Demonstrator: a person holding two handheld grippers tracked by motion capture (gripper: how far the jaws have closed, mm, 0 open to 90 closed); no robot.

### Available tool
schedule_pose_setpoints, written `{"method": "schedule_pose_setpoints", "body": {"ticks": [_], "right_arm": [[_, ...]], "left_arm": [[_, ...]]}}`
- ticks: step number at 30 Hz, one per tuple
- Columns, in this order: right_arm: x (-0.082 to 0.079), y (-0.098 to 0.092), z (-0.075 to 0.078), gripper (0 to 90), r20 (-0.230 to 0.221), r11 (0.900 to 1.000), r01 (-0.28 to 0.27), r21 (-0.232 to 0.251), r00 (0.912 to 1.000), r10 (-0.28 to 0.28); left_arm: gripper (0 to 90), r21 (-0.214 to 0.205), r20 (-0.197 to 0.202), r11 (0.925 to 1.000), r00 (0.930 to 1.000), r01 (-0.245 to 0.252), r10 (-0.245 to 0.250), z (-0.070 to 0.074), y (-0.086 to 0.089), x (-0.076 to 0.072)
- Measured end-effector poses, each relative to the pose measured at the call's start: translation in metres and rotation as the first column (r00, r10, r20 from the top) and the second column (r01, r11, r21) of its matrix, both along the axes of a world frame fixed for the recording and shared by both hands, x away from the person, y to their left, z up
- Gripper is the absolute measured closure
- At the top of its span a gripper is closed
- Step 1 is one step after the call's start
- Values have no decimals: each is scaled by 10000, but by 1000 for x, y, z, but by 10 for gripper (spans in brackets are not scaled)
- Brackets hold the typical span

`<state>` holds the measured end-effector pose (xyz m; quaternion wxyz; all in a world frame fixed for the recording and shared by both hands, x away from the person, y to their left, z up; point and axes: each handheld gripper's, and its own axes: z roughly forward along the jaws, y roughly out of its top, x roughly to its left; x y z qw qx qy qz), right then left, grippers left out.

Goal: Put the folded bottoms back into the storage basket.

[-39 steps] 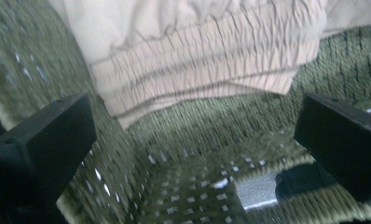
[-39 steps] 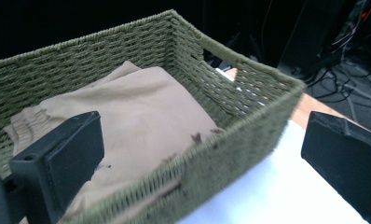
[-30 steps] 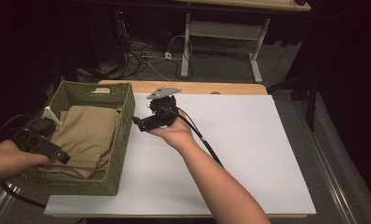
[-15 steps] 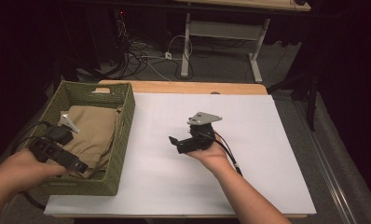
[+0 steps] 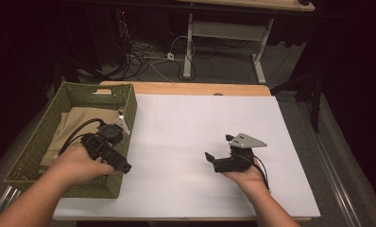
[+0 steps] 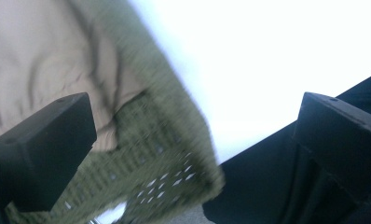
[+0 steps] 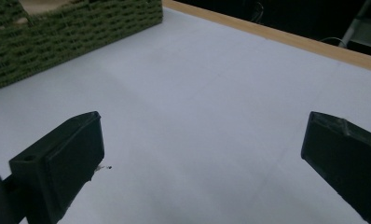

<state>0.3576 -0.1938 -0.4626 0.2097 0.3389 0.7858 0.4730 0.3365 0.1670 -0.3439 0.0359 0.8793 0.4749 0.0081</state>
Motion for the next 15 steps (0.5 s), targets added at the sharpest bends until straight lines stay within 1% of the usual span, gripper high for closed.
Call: {"method": "schedule_pose_setpoints", "body": {"ticks": [2,4,5,7,8,10,12,13,14,15], "right_arm": [[-8,-12,-3,3,10,9998,204,-46,9998,-204],[-16,-23,-4,3,35,9990,403,-189,9992,-402],[-19,-29,-5,3,82,9984,510,-230,9987,-508],[-26,-40,-7,3,-14,9971,749,-165,9972,-749],[-30,-46,-8,3,36,9960,889,-134,9960,-888],[-35,-55,-11,3,157,9940,1090,-115,9939,-1088],[-39,-62,-16,3,183,9933,1152,54,9932,-1152],[-39,-64,-17,3,178,9935,1135,88,9934,-1136],[-40,-66,-18,3,182,9939,1080,223,9939,-1085],[-41,-68,-18,3,281,9944,991,361,9946,-1002]], "left_arm": [[0,-11,10,9997,9997,236,-236,1,-13,4],[0,98,53,9987,9987,509,-510,0,-26,7],[0,67,52,9980,9980,625,-626,0,-32,8],[0,30,40,9963,9963,858,-858,-2,-44,11],[0,17,23,9954,9954,962,-962,-4,-49,13],[0,-6,23,9939,9938,1107,-1107,-8,-57,17],[0,19,10,9925,9925,1222,-1222,-15,-65,21],[0,-9,-23,9922,9922,1247,-1247,-19,-68,23],[0,-50,-92,9909,9909,1345,-1345,-25,-72,25],[0,-100,-129,9899,9898,1417,-1418,-30,-74,27]]}}
